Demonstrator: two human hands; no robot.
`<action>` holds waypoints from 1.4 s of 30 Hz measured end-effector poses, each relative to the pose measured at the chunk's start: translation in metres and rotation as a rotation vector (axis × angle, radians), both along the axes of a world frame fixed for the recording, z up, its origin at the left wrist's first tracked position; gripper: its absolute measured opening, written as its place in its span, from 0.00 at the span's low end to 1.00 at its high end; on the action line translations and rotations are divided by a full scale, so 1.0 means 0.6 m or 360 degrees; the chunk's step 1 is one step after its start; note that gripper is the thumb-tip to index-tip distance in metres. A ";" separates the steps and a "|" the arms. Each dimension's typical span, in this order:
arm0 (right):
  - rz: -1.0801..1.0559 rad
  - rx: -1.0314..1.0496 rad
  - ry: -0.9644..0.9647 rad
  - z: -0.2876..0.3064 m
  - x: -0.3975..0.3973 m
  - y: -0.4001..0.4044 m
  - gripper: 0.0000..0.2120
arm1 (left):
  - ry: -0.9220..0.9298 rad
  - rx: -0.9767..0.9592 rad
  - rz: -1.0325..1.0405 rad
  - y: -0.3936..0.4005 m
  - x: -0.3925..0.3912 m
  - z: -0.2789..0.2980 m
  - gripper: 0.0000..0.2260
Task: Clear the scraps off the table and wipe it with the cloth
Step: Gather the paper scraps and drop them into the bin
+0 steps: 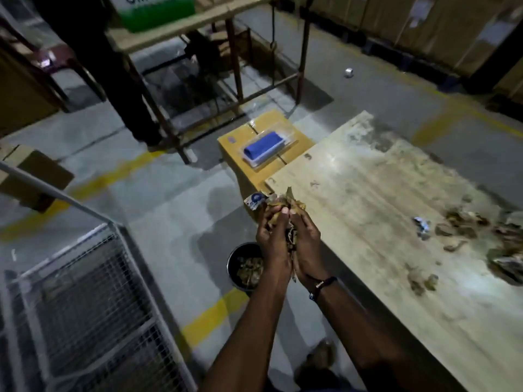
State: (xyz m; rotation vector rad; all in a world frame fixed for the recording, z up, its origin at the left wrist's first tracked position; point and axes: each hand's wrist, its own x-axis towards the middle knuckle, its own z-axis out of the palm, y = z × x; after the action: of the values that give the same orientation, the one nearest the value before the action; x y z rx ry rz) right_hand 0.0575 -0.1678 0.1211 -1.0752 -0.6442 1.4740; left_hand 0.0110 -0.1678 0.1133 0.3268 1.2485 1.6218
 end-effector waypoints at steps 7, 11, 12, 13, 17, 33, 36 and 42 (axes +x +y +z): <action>-0.0001 -0.0233 -0.0006 -0.097 -0.134 -0.015 0.13 | -0.0013 -0.0230 0.0059 -0.018 -0.134 -0.090 0.05; 0.0025 -0.0360 -0.0031 -0.170 -0.175 -0.032 0.15 | -0.0095 -0.0337 0.0057 -0.034 -0.177 -0.170 0.07; 0.0031 -0.0394 -0.0043 -0.194 -0.185 -0.034 0.14 | -0.0096 -0.0374 0.0056 -0.036 -0.186 -0.196 0.07; 0.0026 -0.0427 -0.0054 -0.219 -0.192 -0.035 0.14 | -0.0095 -0.0402 0.0059 -0.037 -0.194 -0.222 0.09; 0.0056 -0.0572 -0.0099 -0.333 -0.217 -0.032 0.16 | -0.0093 -0.0533 0.0099 -0.036 -0.217 -0.348 0.08; 0.0219 -0.0785 -0.0418 -0.922 -0.273 0.062 0.13 | -0.0056 -0.0885 0.0098 0.056 -0.275 -0.919 0.06; 0.0309 -0.0710 -0.0709 -1.001 -0.273 0.087 0.19 | -0.0001 -0.0870 0.0055 0.073 -0.287 -0.989 0.04; 0.0368 -0.0763 -0.0755 -1.117 -0.250 0.120 0.15 | -0.0180 -0.0966 0.0134 0.086 -0.320 -1.094 0.08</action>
State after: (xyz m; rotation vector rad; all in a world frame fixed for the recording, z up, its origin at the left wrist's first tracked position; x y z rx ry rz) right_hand -0.0925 -0.0960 -0.5494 -1.8053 -0.7824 1.6281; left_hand -0.1812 -0.1161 -0.5433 -0.1957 1.6061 1.2307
